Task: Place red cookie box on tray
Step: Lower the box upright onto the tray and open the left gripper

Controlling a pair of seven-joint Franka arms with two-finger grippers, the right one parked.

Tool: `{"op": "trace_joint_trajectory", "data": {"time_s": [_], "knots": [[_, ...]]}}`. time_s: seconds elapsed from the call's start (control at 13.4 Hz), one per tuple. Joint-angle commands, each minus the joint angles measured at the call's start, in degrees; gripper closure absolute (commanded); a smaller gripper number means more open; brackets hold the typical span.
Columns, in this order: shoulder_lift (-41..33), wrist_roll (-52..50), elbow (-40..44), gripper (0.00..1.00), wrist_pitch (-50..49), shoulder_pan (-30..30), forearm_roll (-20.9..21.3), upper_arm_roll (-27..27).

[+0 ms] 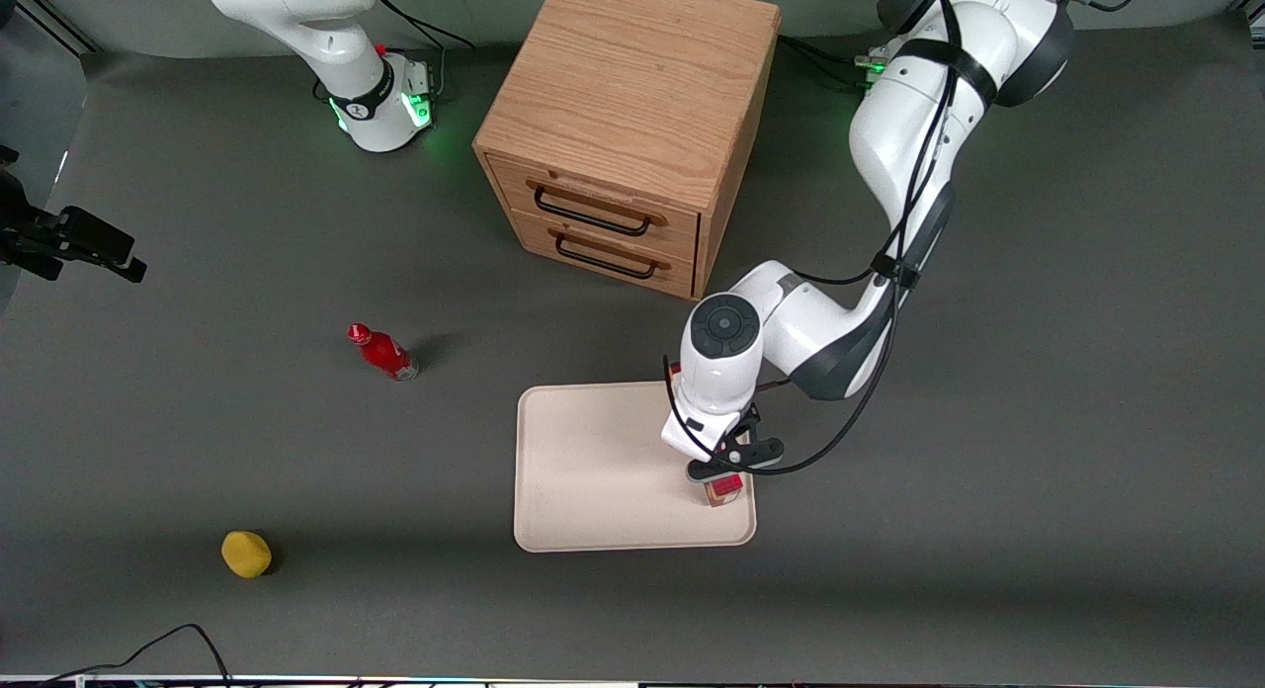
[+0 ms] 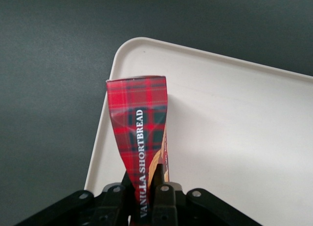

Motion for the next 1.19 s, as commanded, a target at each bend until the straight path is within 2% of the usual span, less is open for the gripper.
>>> {"op": "trace_joint_trajectory", "data": {"time_s": [0.0,0.75,0.82,0.89,0.97,1.04,1.12], "knots": [[1.55,-0.28,1.91,0.80,2.05,-0.90,1.61,1.41],[2.52,1.83,3.22,0.81,3.99,-0.55,1.52,2.30],[2.78,1.83,3.40,0.77,4.08,-0.55,1.52,2.30],[2.87,1.75,3.31,0.61,4.08,-0.64,1.52,2.38],[2.96,1.66,3.31,0.40,4.08,-0.72,1.52,2.30],[3.04,1.83,3.31,0.30,4.08,-0.73,1.52,2.30],[3.05,2.01,3.31,0.05,4.08,-0.73,1.52,2.38]]}}
